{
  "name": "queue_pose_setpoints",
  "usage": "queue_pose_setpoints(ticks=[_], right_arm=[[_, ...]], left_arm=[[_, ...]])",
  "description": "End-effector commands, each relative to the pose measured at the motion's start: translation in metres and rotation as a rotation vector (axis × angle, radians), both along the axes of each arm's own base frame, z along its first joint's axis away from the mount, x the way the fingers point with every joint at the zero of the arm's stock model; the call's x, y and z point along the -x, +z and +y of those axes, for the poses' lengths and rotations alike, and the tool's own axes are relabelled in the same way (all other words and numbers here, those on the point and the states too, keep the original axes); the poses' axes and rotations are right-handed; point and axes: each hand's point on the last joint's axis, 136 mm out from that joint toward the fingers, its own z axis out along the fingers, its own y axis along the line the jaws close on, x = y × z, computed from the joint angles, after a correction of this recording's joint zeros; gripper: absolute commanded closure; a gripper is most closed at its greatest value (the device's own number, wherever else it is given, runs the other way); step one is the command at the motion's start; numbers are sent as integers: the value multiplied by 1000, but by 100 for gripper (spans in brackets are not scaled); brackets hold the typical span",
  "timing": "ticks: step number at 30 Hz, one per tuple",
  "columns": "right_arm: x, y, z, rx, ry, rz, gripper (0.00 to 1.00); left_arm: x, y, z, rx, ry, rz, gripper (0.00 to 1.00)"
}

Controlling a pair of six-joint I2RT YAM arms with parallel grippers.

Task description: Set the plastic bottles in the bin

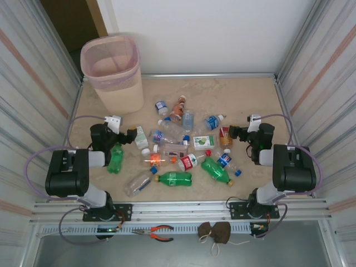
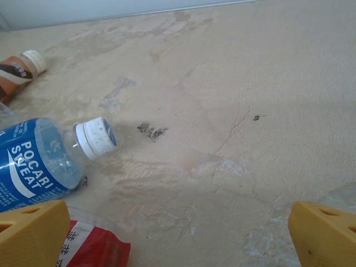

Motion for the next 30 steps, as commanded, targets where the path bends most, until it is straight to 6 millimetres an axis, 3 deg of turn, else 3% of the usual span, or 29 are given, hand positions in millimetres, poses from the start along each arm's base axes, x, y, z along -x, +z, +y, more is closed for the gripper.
queue_pose_setpoints(ticks=[1,30], right_arm=[[-2,6,2,5,22,-27,1],[-2,7,1,8,14,-32,1]], left_arm=[[2,5,-2,-10,-20,-29,1],[0,8,1,-9,-3,-41,1]])
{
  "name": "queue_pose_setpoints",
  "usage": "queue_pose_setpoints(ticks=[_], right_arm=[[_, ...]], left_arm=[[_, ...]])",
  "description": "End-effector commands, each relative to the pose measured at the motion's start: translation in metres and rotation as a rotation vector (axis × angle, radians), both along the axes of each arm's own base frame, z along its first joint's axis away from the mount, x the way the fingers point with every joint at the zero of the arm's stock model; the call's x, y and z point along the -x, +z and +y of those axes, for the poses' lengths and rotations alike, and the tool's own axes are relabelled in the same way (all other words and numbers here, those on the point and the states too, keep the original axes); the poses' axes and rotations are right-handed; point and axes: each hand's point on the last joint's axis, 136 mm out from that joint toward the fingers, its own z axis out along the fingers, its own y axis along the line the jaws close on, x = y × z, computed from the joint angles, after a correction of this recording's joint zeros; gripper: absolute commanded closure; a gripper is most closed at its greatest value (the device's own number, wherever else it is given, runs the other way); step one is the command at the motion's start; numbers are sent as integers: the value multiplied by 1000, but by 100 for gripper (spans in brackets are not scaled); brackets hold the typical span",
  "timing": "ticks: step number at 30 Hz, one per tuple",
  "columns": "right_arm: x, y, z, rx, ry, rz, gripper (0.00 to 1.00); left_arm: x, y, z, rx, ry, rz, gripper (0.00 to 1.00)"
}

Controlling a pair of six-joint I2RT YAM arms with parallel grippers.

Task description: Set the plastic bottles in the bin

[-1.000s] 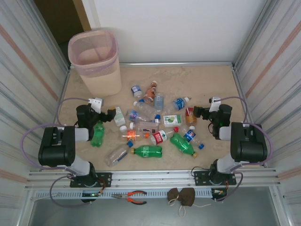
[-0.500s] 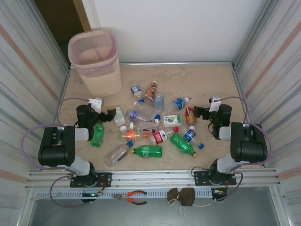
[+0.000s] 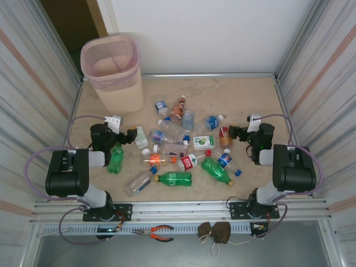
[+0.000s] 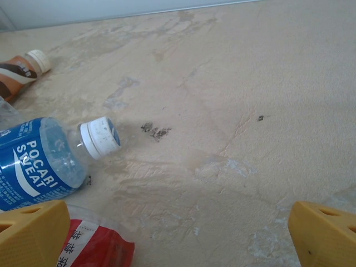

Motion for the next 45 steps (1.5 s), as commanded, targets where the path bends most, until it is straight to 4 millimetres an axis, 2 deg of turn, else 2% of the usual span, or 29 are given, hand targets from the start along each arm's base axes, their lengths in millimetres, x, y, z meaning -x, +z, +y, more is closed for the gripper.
queue_pose_setpoints(ticks=[1,7,12,17,23,28,35,37,39,43,45], right_arm=[[-3,7,-3,12,-10,-31,1],[-4,16,-8,14,-46,-20,1],[0,30,-14,14,-90,9,1],[8,34,-14,30,-119,76,1],[19,39,-8,49,-141,177,0],[25,45,5,-28,-122,284,3],[29,57,24,-87,-52,295,6],[30,61,25,-84,-49,286,6],[30,64,25,-85,-49,275,6],[31,67,24,-81,-54,264,6],[31,67,24,-82,-54,263,6]], left_arm=[[1,9,3,-9,12,-36,1],[5,20,10,-9,63,-59,1],[3,38,21,-33,147,14,1],[9,42,31,-66,267,169,2],[41,32,41,-72,398,446,7],[71,31,43,-98,417,605,12],[106,26,34,-136,349,818,12],[109,26,35,-163,352,843,12],[106,26,30,-168,316,838,12],[100,24,34,-271,313,844,12],[100,22,33,-259,327,889,12]])
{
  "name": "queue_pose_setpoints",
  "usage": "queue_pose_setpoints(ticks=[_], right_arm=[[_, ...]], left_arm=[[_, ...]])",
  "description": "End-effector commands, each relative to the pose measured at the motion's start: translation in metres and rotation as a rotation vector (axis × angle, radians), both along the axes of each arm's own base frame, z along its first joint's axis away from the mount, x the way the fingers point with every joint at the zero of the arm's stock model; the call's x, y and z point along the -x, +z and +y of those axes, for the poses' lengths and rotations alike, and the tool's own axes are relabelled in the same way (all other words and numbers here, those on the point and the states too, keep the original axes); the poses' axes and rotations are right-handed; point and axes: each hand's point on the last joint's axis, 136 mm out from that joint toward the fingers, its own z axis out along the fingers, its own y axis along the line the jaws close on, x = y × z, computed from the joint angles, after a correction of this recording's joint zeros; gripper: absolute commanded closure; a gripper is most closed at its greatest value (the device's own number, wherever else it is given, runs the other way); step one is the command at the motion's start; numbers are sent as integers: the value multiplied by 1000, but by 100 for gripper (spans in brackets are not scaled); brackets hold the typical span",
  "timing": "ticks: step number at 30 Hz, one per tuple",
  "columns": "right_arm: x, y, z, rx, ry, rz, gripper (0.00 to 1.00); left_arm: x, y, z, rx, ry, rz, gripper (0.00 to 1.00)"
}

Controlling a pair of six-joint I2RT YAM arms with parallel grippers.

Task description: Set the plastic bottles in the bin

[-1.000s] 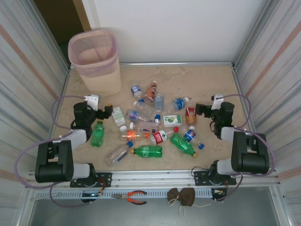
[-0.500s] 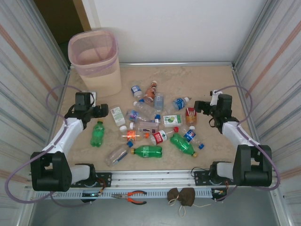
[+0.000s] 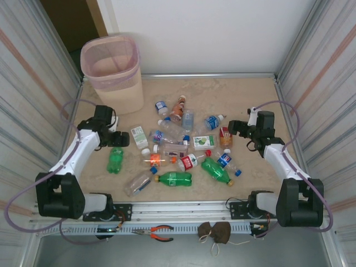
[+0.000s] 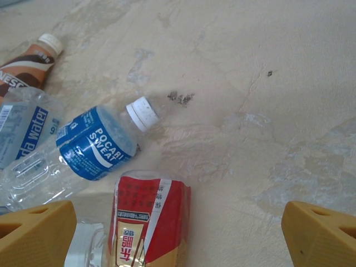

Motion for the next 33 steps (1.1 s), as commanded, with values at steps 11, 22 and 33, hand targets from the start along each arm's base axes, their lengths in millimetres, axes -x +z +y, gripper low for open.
queue_pose_setpoints(ticks=[11,22,33], right_arm=[[-4,13,7,-37,13,-23,6],[-8,9,10,-61,22,-8,7],[-8,7,10,-69,15,-6,7]], left_arm=[[14,-36,12,-67,123,191,14],[29,-82,4,-22,164,312,18],[31,-83,3,-26,171,313,37]])
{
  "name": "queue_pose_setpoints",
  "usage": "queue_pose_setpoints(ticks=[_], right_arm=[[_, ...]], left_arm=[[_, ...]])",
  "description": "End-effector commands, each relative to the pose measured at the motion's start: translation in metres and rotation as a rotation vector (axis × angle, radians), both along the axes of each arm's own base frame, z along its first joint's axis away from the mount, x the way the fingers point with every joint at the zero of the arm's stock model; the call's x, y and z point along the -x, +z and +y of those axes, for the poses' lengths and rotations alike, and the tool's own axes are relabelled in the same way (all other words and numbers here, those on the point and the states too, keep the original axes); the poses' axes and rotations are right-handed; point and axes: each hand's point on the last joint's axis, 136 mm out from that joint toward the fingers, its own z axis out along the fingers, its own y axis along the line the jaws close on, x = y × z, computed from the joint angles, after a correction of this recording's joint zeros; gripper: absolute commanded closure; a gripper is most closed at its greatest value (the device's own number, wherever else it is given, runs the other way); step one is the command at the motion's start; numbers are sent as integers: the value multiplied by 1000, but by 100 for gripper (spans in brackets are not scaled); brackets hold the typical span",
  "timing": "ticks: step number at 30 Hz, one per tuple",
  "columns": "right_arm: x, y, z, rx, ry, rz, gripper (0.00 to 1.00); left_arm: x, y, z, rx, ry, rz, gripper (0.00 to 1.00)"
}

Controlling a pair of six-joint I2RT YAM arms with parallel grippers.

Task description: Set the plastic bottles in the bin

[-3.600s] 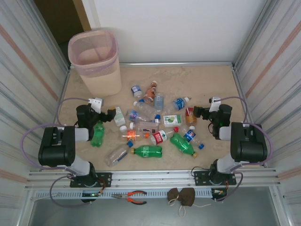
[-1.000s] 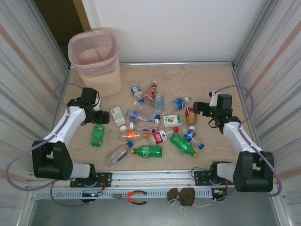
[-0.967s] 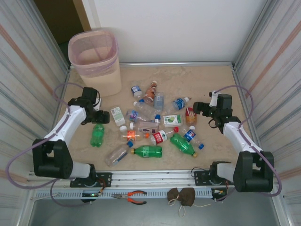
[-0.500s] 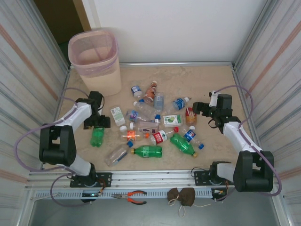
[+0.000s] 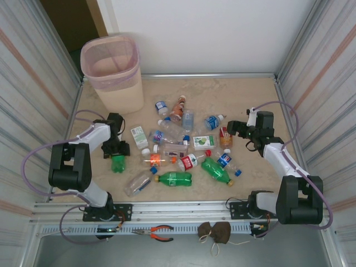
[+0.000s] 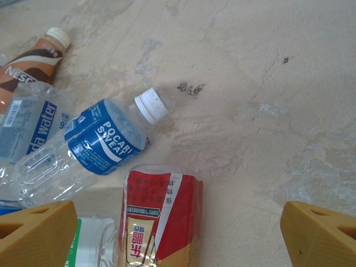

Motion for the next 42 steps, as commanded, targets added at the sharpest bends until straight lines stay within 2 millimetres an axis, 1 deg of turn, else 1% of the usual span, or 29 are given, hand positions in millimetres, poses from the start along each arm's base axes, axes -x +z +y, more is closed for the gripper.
queue_pose_setpoints(ticks=[1,5,7,9,12,15,24,28,32,35,36,38,41,42], right_arm=[[-9,14,3,-23,-2,-35,7],[-8,19,3,-25,-3,-45,8],[-8,22,2,-23,-4,-52,8],[-7,27,2,-23,-7,-64,8],[-7,35,2,-27,-11,-76,8],[-5,45,5,-30,-4,-91,8],[5,73,11,-10,-3,-135,8],[10,89,12,-43,-16,-172,8],[12,99,11,-39,-24,-177,8],[13,100,9,-28,-29,-174,8],[15,107,7,-24,-34,-193,8],[18,113,6,-15,-42,-205,8],[20,117,2,-1,-57,-211,8],[21,117,1,4,-61,-212,8]], left_arm=[[1,3,1,2,14,-4,38],[-4,19,0,8,9,-53,41],[-11,33,-1,16,4,-100,42],[-19,52,-4,37,0,-163,42],[-37,89,-10,72,-15,-286,43],[-57,132,-15,98,-42,-417,43],[-124,269,-40,207,-144,-794,43],[-157,332,-49,251,-187,-980,46],[-190,386,-52,255,-218,-1140,48],[-217,413,-48,237,-211,-1231,48],[-225,419,-46,229,-208,-1254,48],[-245,431,-41,212,-199,-1307,48],[-273,436,-34,174,-190,-1357,51],[-285,433,-30,158,-182,-1361,51]])
